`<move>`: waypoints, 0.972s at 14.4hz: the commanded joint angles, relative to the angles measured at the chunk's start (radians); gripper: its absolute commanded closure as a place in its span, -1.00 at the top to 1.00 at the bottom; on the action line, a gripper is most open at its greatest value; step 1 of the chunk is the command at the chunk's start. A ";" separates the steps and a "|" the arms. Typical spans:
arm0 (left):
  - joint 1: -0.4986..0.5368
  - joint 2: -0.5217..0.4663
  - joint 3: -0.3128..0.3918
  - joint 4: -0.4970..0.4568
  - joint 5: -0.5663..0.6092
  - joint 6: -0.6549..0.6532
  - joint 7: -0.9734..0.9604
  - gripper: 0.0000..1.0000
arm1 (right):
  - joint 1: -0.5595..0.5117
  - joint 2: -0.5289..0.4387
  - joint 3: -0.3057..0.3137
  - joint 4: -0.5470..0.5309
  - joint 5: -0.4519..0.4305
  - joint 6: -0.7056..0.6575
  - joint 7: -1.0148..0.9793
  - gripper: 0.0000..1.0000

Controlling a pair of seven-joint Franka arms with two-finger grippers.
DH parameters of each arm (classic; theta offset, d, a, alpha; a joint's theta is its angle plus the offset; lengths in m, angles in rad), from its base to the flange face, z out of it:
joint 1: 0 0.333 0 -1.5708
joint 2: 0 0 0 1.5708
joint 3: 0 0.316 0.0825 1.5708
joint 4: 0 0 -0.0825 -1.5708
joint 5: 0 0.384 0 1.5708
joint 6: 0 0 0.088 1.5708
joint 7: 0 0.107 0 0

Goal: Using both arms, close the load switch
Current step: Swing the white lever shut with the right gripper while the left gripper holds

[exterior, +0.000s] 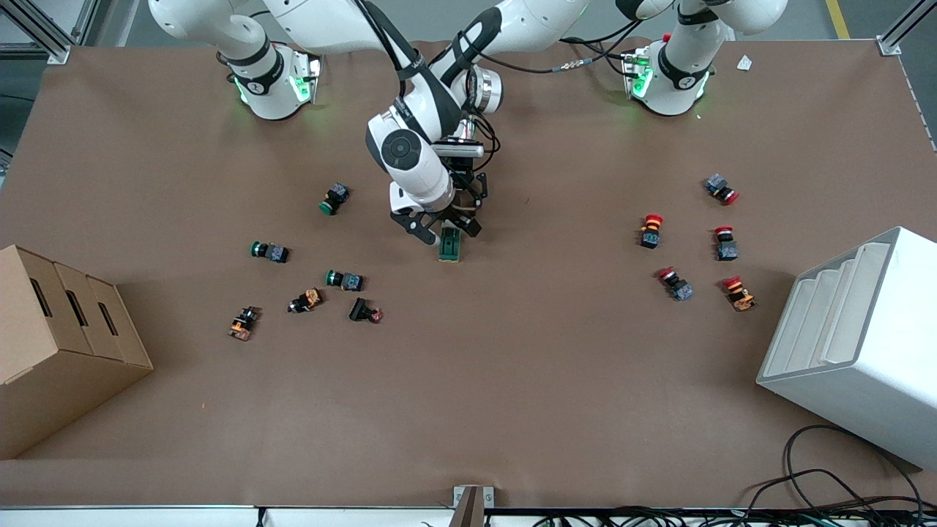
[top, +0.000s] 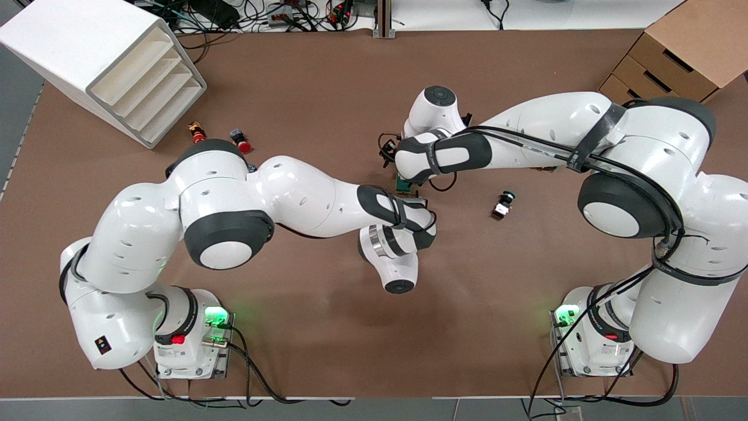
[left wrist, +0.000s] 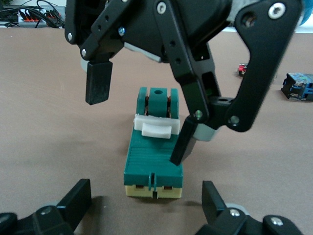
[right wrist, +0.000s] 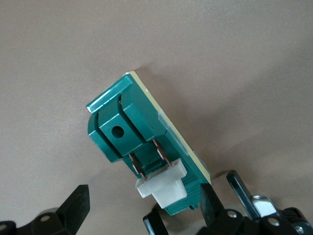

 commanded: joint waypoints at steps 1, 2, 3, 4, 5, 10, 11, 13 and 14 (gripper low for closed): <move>-0.007 0.010 -0.004 -0.020 0.003 0.008 -0.043 1.00 | 0.014 0.017 -0.009 0.017 0.023 0.007 0.015 1.00; -0.007 0.010 -0.004 -0.020 0.003 0.008 -0.043 1.00 | 0.014 0.022 -0.009 0.025 0.023 0.007 0.024 1.00; -0.007 0.010 -0.004 -0.020 0.003 0.008 -0.043 1.00 | 0.015 0.027 -0.009 0.031 0.023 0.007 0.025 1.00; -0.007 0.010 -0.004 -0.020 0.003 0.008 -0.043 1.00 | 0.015 0.033 -0.009 0.037 0.023 0.007 0.030 1.00; -0.007 0.010 -0.004 -0.022 0.003 0.008 -0.043 1.00 | 0.015 0.040 -0.009 0.049 0.023 0.007 0.041 1.00; -0.007 0.010 -0.004 -0.020 0.003 0.008 -0.043 1.00 | -0.017 0.051 -0.012 0.115 0.023 -0.025 0.052 1.00; -0.007 0.010 -0.004 -0.020 0.003 0.008 -0.043 1.00 | -0.026 0.051 -0.013 0.129 0.021 -0.042 0.050 1.00; -0.007 0.010 -0.004 -0.020 0.003 0.008 -0.043 1.00 | -0.047 0.051 -0.018 0.167 0.014 -0.088 0.047 1.00; -0.007 0.010 -0.004 -0.020 0.003 0.007 -0.043 1.00 | -0.057 0.051 -0.019 0.184 0.011 -0.105 0.047 1.00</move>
